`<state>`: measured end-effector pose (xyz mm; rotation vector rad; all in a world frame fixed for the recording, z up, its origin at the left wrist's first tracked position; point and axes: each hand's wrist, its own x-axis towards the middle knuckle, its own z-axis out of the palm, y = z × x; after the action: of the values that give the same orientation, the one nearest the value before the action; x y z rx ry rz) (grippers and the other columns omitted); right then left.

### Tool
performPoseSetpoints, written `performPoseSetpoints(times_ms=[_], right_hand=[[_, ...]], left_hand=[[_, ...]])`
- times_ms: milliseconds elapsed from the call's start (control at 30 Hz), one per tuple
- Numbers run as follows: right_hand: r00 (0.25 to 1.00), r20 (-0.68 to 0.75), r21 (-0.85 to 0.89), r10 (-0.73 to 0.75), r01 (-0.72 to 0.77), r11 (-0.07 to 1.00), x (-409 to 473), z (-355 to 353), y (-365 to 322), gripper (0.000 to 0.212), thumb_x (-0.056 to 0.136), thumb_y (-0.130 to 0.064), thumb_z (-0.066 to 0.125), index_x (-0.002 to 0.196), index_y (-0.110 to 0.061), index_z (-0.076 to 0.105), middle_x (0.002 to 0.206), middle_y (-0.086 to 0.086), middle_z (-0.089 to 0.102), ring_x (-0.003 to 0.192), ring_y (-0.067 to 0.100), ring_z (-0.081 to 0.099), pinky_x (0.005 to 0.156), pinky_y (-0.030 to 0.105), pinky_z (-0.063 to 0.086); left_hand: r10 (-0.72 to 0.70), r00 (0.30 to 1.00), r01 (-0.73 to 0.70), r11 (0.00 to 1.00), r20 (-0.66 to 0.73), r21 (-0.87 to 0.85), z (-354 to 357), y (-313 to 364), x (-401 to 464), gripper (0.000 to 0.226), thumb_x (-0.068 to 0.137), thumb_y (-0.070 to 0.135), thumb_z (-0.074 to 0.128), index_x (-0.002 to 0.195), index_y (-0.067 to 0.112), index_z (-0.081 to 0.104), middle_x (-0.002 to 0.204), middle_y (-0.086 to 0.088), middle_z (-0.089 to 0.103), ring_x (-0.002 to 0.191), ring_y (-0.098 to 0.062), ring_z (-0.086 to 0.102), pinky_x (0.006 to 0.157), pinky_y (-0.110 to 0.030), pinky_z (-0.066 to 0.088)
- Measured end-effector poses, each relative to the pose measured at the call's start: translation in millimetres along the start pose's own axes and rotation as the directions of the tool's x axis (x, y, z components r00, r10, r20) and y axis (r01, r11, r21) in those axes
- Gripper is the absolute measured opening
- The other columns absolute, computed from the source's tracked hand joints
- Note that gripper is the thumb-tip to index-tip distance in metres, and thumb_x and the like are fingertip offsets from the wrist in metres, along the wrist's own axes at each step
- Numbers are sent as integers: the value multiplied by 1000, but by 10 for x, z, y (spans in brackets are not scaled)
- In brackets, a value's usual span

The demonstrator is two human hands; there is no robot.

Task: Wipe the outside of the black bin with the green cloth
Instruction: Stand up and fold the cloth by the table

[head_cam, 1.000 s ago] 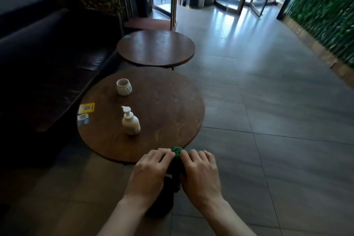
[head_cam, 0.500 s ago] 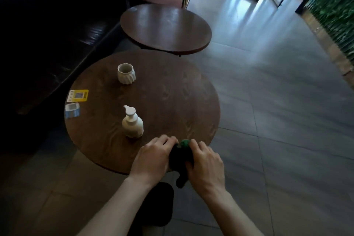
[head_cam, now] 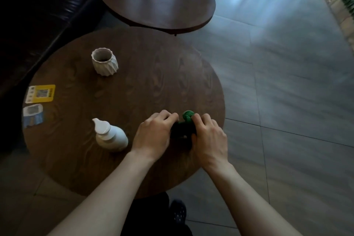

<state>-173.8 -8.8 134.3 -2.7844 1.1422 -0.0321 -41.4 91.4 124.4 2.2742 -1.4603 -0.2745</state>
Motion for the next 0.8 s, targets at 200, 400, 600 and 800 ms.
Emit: performPoseSetpoints(times_ms=[200, 400, 600, 800], right_hand=[[989, 74, 37, -124, 122, 992, 368, 839, 605, 35, 95, -19, 62, 130, -20, 59, 121, 7, 62, 102, 26, 61, 78, 39, 56], [912, 329, 190, -247, 192, 963, 409, 1540, 996, 76, 100, -57, 47, 162, -40, 6, 172, 6, 4, 159, 30, 3, 127, 52, 19], [944, 217, 164, -249, 217, 962, 299, 1809, 1027, 68, 103, -69, 18, 162, -41, 0, 173, 7, 0, 159, 28, -6, 127, 57, 6], [936, 244, 143, -254, 225, 964, 298, 1837, 1009, 70, 102, -68, 17, 162, -40, -4, 173, 8, -4, 158, 30, -11, 126, 60, 4]], left_hand=[[-112, 991, 101, 984, 67, 148, 791, -197, 350, 42, 90, 5, 63, 128, 23, 59, 121, 3, 63, 108, -20, 61, 84, -33, 54], [-272, 932, 221, 951, 241, 218, 1482, -379, 326, 68, 100, 50, 41, 160, 31, 14, 169, -1, 13, 157, -23, 8, 127, -44, 14], [-245, 930, 158, 940, 275, 302, 1749, -412, 211, 81, 94, 71, 22, 155, 41, -21, 167, -4, -25, 153, -25, -24, 126, -52, 1], [-256, 915, 143, 929, 312, 341, 1718, -437, 242, 79, 95, 70, 24, 155, 42, -20, 168, -4, -21, 154, -25, -21, 126, -51, 0]])
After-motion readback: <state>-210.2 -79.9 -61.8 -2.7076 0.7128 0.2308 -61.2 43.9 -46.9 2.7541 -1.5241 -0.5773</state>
